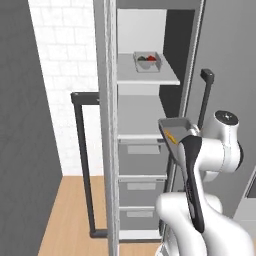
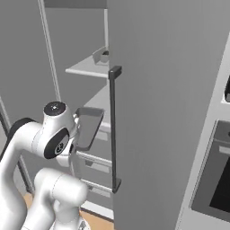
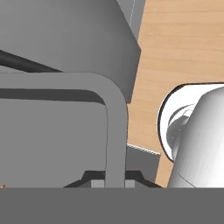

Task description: Take the meat container that has the shrimp and place it on the second highest rack of the freezer. Then take the vegetable container that has the cucumber and bell pepper and place it on the highest rack of the freezer.

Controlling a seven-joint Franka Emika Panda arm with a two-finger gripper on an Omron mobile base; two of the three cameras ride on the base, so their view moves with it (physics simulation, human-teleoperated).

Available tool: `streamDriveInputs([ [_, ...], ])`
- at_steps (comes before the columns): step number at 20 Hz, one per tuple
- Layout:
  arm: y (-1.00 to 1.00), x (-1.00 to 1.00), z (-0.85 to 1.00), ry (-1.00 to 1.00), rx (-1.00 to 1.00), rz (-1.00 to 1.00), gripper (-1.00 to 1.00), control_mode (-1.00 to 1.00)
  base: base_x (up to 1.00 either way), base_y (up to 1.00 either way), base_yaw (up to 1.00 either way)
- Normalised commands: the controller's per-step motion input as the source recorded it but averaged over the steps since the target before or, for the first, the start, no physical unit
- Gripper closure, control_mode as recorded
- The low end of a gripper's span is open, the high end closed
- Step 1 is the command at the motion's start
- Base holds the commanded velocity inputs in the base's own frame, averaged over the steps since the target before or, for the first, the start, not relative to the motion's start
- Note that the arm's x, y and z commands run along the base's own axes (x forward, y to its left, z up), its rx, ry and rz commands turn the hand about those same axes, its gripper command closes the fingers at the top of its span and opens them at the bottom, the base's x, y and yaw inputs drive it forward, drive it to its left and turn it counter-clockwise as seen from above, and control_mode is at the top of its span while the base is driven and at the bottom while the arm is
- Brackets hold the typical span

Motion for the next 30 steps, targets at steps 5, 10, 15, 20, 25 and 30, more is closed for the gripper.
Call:
streamDriveInputs([
  [5, 0.0, 0.0, 0.0, 0.0, 0.0, 0.0, 1.0, 1.0, 0.65, 0.01, 0.0],
  [10, 0.0, 0.0, 0.0, 0.0, 0.0, 0.0, 1.0, 1.0, 0.43, 0.25, -0.01],
  [15, 0.34, 0.19, -0.03, 0.0, -0.06, 0.0, 1.0, -1.0, 0.04, 0.09, 0.0],
  [20, 0.32, 0.04, -0.13, 0.0, -0.07, 0.0, 1.0, -1.0, 0.0, 0.0, 0.0],
  [25, 0.24, 0.0, -0.21, 0.0, -0.04, 0.04, 1.0, -1.0, 0.0, 0.0, 0.0],
  [30, 0.11, 0.04, -0.12, 0.0, 0.0, 0.09, 1.0, -1.0, 0.0, 0.0, 0.0],
])
